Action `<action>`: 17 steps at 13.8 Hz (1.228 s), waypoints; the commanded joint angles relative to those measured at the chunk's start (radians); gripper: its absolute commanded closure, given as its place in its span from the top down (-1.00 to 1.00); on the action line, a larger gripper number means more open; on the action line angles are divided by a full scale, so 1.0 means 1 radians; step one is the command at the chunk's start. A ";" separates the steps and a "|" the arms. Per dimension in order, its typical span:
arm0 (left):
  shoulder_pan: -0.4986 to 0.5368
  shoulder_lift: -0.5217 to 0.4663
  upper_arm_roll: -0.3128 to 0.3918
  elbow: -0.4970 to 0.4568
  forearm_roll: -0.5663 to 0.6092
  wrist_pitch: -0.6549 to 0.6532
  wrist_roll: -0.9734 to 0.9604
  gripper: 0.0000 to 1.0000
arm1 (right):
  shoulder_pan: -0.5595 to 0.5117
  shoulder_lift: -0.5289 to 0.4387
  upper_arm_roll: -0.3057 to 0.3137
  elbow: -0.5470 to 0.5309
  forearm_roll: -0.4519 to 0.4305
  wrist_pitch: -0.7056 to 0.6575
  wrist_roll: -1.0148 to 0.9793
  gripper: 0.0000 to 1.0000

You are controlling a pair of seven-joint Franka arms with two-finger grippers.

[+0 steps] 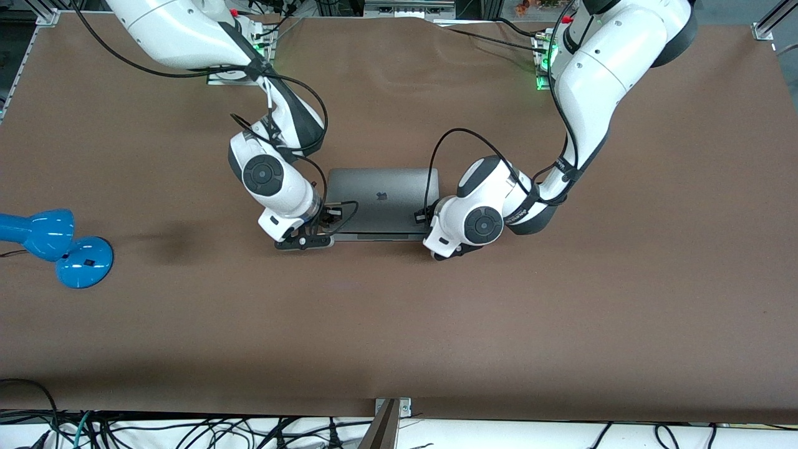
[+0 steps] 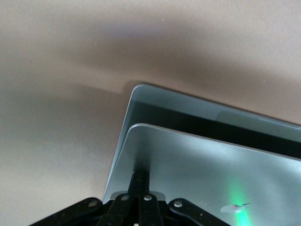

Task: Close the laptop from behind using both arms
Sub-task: 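Push the laptop screen down with both grippers until it shuts, then press both grippers on the closed laptop lid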

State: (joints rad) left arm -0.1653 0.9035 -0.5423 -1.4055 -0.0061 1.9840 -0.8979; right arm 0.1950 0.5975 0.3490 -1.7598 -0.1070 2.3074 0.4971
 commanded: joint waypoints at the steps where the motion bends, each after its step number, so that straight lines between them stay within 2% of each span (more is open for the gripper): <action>1: -0.011 0.038 -0.001 0.043 0.043 0.009 -0.009 -1.00 | 0.006 0.057 0.001 0.052 -0.023 0.015 0.009 -1.00; 9: -0.011 0.067 0.010 0.057 0.051 0.036 -0.007 -1.00 | 0.011 0.133 0.001 0.080 -0.025 0.052 0.012 -1.00; 17: -0.011 0.084 0.010 0.057 0.094 0.044 -0.013 -1.00 | 0.011 0.165 -0.007 0.097 -0.039 0.081 0.009 -1.00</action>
State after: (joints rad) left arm -0.1664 0.9577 -0.5348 -1.3840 0.0419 2.0272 -0.8979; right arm 0.2013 0.7337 0.3481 -1.6952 -0.1231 2.3769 0.4982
